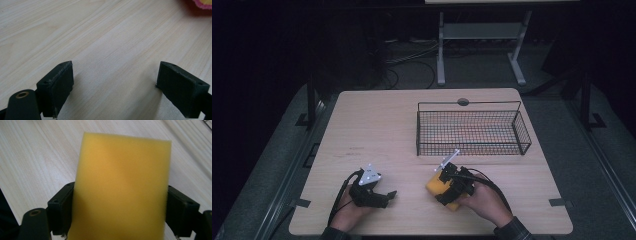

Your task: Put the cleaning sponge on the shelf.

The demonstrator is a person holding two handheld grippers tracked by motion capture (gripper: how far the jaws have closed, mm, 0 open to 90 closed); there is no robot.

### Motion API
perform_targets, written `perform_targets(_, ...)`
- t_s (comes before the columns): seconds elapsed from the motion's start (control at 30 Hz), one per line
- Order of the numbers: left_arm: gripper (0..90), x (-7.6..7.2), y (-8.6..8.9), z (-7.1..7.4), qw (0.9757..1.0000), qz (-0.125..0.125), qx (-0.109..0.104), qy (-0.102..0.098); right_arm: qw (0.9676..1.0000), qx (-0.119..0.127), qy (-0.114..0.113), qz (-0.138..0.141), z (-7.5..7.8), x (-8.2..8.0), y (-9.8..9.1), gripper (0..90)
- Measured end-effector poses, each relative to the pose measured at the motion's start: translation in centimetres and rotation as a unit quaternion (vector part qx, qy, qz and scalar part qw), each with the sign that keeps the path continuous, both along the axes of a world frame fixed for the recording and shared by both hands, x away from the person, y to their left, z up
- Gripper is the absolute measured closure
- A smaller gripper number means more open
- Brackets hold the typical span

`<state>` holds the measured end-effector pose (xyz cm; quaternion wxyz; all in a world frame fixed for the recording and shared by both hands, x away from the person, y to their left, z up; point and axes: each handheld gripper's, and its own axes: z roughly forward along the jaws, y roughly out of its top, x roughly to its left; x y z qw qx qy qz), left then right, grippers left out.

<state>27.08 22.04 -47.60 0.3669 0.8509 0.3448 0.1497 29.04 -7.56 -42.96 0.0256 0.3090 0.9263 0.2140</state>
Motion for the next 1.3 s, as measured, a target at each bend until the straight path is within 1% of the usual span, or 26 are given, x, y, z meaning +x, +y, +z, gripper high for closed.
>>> perform_targets(0.3,13.1,0.0,0.0,0.0,1.0000,0.000,0.000,0.000,1.0000,0.001,-0.006,-0.007,0.8,0.3,-1.2,20.9)
perform_targets(0.57,13.1,0.0,0.0,0.0,1.0000,0.000,0.000,0.000,0.9998,0.005,-0.006,-0.019,1.4,0.5,-2.2,21.0)
perform_targets(0.83,13.1,0.0,0.0,0.0,1.0000,0.000,0.000,0.000,0.9996,0.003,-0.008,-0.026,1.9,0.7,-3.3,21.1)
perform_targets(1.3,13.1,0.0,0.0,0.0,1.0000,-0.001,0.001,0.000,0.9988,0.008,-0.010,-0.048,3.2,1.1,-5.5,21.2)
